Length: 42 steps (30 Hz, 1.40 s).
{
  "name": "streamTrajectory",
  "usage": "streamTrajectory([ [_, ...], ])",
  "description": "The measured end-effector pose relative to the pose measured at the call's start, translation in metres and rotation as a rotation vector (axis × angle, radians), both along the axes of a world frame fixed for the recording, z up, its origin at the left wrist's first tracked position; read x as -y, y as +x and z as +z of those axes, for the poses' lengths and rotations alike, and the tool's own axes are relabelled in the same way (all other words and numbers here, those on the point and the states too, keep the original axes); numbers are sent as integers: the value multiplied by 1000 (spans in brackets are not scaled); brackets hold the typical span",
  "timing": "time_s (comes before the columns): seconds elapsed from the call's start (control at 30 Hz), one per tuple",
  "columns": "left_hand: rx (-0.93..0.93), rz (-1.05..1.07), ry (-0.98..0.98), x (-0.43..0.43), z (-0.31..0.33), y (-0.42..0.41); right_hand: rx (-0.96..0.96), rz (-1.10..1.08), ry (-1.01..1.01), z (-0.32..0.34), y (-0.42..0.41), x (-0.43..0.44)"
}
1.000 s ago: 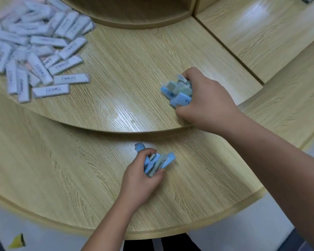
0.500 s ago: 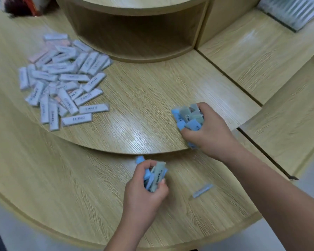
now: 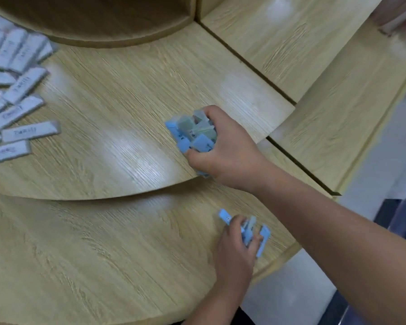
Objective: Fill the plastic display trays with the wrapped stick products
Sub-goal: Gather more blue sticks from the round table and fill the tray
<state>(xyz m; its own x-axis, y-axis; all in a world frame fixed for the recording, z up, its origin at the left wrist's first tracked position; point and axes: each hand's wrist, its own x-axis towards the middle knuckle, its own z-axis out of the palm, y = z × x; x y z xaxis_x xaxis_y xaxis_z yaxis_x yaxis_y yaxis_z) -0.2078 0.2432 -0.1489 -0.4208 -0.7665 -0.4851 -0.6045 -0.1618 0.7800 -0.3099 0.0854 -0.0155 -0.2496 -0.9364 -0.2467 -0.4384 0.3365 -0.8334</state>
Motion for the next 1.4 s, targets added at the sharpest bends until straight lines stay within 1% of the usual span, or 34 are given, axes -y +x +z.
streamTrajectory([
  [0.07, 17, 27, -8, -10, -4, -9, 18, 18, 4, 2, -10, -4],
  [0.23, 98, 45, -53, -22, 2, -28, 144, -26, -9, 5, -46, -18],
  [0.33, 151, 52, -67, -27, 5, -36, 184, -38, -10, 5, -63, -28],
  [0.47, 311, -62, -207, -39, 1, -44, 251, -63, -38, 5, -80, -40],
  [0.53, 379, -168, -334, -45, -1, -47, 269, -76, -44, 5, -85, -43],
  [0.6, 421, -248, -451, -48, -2, -51, 288, -101, -44, 7, -89, -46],
  [0.67, 418, -260, -480, -47, -3, -52, 303, -128, -48, 9, -94, -49],
  [0.73, 370, -250, -437, -43, -2, -50, 319, -150, -53, 12, -99, -55],
  [0.8, 314, -227, -324, -36, 3, -47, 335, -170, -64, 13, -106, -65],
  [0.87, 232, -120, -155, -25, 12, -41, 346, -195, -72, 12, -113, -79],
  [0.9, 180, -51, -105, -19, 18, -39, 344, -211, -73, 11, -115, -87],
  [1.0, 27, 104, -68, 2, 52, -31, 364, -257, -50, 8, -117, -114],
  [1.07, -77, 153, -79, 19, 81, -26, 368, -293, -17, 9, -116, -130],
  [1.17, -231, 171, -107, 48, 124, -22, 414, -329, 27, 19, -110, -146],
  [1.23, -339, 173, -91, 66, 148, -24, 466, -348, 26, 30, -103, -152],
  [1.3, -428, 148, -48, 82, 170, -31, 502, -376, 3, 44, -95, -152],
  [1.4, -500, 70, 37, 92, 199, -51, 578, -442, -49, 67, -88, -151],
])
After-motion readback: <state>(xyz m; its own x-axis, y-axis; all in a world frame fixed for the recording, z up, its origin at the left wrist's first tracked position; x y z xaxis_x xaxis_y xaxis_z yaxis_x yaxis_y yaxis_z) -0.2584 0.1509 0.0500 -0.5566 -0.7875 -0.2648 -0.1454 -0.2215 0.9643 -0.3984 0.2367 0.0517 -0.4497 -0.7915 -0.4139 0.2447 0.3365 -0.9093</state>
